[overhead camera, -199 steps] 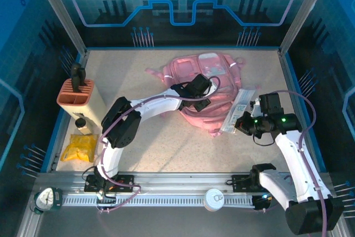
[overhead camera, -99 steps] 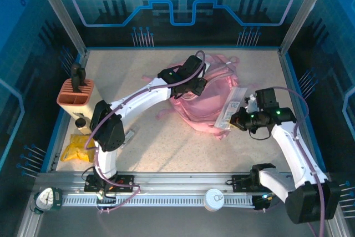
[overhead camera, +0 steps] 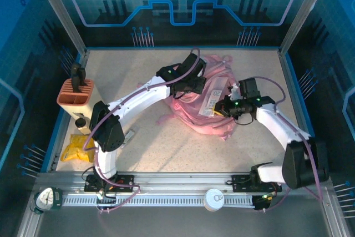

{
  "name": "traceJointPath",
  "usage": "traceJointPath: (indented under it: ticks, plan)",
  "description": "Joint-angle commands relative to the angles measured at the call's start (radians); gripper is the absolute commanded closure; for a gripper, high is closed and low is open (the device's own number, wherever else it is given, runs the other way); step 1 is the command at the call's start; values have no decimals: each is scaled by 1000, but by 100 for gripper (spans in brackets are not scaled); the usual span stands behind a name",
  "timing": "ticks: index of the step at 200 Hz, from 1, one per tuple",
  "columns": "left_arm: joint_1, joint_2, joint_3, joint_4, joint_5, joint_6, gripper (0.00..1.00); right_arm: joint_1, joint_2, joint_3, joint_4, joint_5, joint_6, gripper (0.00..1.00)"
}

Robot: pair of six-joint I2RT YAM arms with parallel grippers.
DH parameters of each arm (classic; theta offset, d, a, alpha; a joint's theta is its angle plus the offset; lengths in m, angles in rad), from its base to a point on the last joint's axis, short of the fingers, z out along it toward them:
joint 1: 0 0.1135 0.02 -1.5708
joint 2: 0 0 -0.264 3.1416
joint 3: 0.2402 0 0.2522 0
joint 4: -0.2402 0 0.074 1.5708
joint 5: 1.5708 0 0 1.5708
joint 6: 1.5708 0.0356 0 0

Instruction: Pack the student bag

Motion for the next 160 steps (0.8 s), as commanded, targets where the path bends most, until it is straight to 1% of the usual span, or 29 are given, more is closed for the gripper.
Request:
traceJointPath:
  ticks: [1,19,39,52,68,77,85,107,117,135,160]
  plan:
    - [8,-72,69,10,1,-63,100,36,90,87,109,16,-5,100]
    - [17,-75,67,18,8,-72,100,47,177,125,124,10,-38,100]
    - [21,-76,66,13,14,-78,100,37,227,158,94,80,-76,100]
    - [24,-82,57,18,17,-87,100,26,245,159,106,109,-79,95]
    - [27,-88,36,39,39,-92,100,25,267,160,130,115,-81,91]
    - [29,-90,30,43,43,-97,100,30,273,164,132,112,-90,86]
    - [33,-88,28,45,42,-99,100,35,267,163,132,118,-100,81]
    - [40,-89,28,37,51,-102,100,46,224,150,105,171,-126,74]
    - [41,-93,22,39,51,-102,100,46,193,137,94,195,-133,67]
    - [46,-92,10,46,57,-107,100,46,136,105,78,225,-139,63]
    - [49,-88,5,45,67,-113,100,46,45,60,33,243,-148,53]
